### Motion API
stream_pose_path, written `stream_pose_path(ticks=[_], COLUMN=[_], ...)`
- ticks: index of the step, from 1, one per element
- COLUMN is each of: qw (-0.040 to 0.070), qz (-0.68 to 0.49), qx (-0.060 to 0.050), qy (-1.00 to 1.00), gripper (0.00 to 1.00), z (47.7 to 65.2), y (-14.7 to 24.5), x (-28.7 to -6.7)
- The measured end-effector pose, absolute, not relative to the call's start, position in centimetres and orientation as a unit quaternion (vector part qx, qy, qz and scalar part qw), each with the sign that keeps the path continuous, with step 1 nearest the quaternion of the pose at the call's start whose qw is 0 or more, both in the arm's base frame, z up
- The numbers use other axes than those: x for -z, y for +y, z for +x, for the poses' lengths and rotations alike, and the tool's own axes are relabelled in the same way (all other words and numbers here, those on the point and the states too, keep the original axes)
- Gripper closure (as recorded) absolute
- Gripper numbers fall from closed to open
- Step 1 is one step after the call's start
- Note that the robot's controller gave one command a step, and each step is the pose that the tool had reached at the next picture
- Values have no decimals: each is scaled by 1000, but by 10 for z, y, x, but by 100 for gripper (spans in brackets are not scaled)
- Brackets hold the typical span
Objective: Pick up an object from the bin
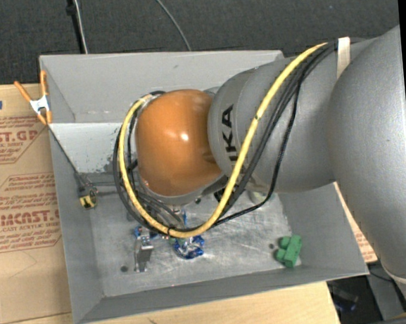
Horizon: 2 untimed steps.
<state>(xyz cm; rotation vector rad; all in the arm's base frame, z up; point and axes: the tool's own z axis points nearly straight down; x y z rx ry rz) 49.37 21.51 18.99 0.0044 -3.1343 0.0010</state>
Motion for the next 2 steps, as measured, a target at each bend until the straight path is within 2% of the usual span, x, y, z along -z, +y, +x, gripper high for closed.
stream_pose_path(ticks=[1, 2], qw=[4, -2], qz=[59, 39], qx=[-1, -1], qy=[-998, -999], gripper=[0, 0], z=[495, 513], y=[162, 116], x=[-89, -126])
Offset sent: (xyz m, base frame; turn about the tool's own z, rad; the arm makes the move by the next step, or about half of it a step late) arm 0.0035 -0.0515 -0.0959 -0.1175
